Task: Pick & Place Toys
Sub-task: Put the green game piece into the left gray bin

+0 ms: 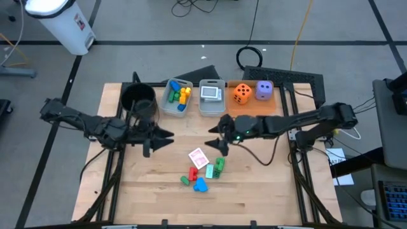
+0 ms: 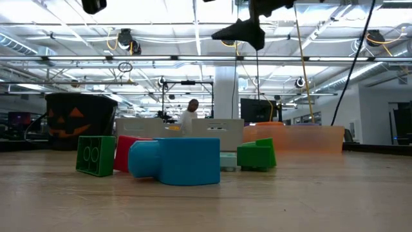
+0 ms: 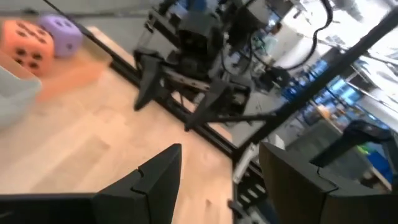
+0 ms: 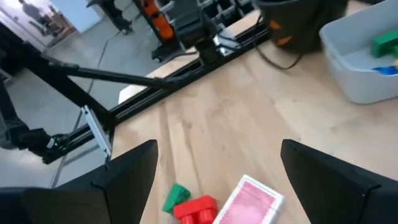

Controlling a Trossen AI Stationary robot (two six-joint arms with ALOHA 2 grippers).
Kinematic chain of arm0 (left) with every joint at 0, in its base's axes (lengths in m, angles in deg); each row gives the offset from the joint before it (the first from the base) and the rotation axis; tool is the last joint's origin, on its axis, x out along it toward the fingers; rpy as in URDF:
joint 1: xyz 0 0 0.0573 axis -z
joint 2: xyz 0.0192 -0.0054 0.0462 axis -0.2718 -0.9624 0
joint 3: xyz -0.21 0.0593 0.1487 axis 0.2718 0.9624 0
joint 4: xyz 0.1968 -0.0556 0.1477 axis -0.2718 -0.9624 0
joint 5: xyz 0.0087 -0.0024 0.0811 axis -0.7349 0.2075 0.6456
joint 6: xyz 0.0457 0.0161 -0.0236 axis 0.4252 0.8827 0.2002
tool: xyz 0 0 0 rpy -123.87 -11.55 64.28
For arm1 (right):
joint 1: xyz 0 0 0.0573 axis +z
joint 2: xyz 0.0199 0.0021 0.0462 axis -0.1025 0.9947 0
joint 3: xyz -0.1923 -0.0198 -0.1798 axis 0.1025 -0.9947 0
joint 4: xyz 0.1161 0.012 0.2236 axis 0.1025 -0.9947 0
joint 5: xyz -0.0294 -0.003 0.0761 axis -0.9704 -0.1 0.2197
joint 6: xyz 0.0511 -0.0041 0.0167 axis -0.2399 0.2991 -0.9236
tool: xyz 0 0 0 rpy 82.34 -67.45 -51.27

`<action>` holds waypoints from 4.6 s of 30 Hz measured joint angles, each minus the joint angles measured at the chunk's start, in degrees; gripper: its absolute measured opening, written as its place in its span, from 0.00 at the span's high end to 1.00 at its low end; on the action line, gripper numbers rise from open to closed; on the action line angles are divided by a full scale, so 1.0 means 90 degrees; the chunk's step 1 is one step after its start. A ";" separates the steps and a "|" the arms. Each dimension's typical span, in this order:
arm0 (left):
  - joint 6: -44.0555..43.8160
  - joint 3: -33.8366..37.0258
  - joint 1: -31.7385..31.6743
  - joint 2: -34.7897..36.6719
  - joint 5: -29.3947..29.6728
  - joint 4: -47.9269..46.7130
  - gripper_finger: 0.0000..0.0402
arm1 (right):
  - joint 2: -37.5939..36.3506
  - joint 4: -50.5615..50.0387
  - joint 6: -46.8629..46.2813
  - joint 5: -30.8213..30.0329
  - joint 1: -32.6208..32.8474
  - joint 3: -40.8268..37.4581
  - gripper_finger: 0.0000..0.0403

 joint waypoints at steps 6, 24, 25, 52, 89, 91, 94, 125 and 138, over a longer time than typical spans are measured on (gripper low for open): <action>-0.0223 -0.0005 0.0644 -0.0311 0.0301 0.0029 0.44 | 0.0631 -0.0009 0.0156 -0.0008 0.0387 0.0608 0.18; -0.0256 -0.0002 0.0864 -0.0847 0.0427 0.0105 0.44 | 0.0652 -0.1283 0.0697 -0.1005 0.0952 0.1313 0.18; -0.0259 -0.0002 0.0838 -0.0847 0.0425 0.0104 0.44 | 0.0646 -0.1352 0.0690 -0.1008 0.0951 0.1313 0.18; -0.0204 -0.0002 0.0805 -0.0845 0.0607 0.0154 0.44 | 0.0635 -0.1728 0.0799 -0.0488 0.1220 0.1308 0.18; -0.0013 -0.0002 0.0798 -0.0842 0.0630 -0.0397 0.44 | 0.2102 -0.3962 -0.2239 -0.1002 0.1163 0.1301 0.18; -0.0007 -0.0002 0.0798 -0.0842 0.0630 -0.0398 0.44 | 0.2100 -0.4168 -0.3026 -0.0995 0.1165 0.1301 0.18; -0.0007 -0.0002 0.0798 -0.0842 0.0631 -0.0395 0.44 | 0.2102 -0.4445 -0.4185 -0.0981 0.1184 0.1301 0.18; 0.0061 -0.0002 0.0793 -0.0842 0.0651 -0.0415 0.44 | 0.2588 -0.3957 -0.5498 -0.0654 0.1237 0.0888 0.39; 0.0044 -0.0002 0.0793 -0.0842 0.0651 -0.0420 0.44 | 0.2561 -0.3261 -0.5610 -0.0350 0.1238 0.0429 0.77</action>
